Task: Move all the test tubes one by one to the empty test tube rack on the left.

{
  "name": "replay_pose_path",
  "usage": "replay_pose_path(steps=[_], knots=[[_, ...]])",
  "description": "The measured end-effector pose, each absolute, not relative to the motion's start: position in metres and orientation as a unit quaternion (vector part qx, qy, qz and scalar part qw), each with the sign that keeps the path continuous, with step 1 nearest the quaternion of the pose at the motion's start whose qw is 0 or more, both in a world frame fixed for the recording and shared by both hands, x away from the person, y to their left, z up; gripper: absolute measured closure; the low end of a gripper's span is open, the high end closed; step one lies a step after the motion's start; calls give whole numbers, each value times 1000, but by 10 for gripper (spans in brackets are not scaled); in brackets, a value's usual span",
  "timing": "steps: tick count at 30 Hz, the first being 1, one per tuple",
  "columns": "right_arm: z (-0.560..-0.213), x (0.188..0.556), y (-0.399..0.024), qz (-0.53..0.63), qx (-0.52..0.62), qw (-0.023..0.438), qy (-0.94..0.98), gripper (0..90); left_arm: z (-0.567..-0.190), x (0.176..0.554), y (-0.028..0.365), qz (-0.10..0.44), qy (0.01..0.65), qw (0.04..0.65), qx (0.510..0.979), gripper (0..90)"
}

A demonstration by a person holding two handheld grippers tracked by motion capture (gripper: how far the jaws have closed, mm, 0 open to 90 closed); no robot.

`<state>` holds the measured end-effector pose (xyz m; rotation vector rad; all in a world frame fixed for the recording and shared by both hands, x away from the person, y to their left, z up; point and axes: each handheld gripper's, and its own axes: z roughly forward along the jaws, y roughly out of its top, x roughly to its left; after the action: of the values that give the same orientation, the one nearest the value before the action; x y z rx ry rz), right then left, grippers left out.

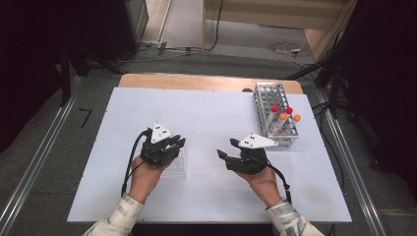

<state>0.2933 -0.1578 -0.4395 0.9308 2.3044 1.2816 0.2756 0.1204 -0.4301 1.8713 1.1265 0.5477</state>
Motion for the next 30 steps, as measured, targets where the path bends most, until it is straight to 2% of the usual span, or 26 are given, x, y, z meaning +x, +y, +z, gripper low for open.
replay_pose_path(steps=[7,10,12,15,18,23,28,30], knots=[[-439,293,-160,451,332,171,811,364,-430,277,123,205,462,445,739,736],[-438,294,-161,452,332,174,809,359,-428,276,126,200,463,453,735,693],[-437,295,-164,455,334,175,807,359,-426,275,129,197,464,458,732,653],[-435,296,-169,457,338,180,803,359,-424,275,133,193,466,473,722,534],[-432,298,-178,459,346,188,796,359,-423,274,136,195,471,476,716,458],[-425,303,-203,463,368,206,780,362,-421,273,142,202,480,475,709,381],[-420,305,-228,463,391,225,763,367,-421,273,144,208,492,464,707,247],[-420,306,-237,462,398,230,758,368,-421,273,145,206,494,463,707,223]])
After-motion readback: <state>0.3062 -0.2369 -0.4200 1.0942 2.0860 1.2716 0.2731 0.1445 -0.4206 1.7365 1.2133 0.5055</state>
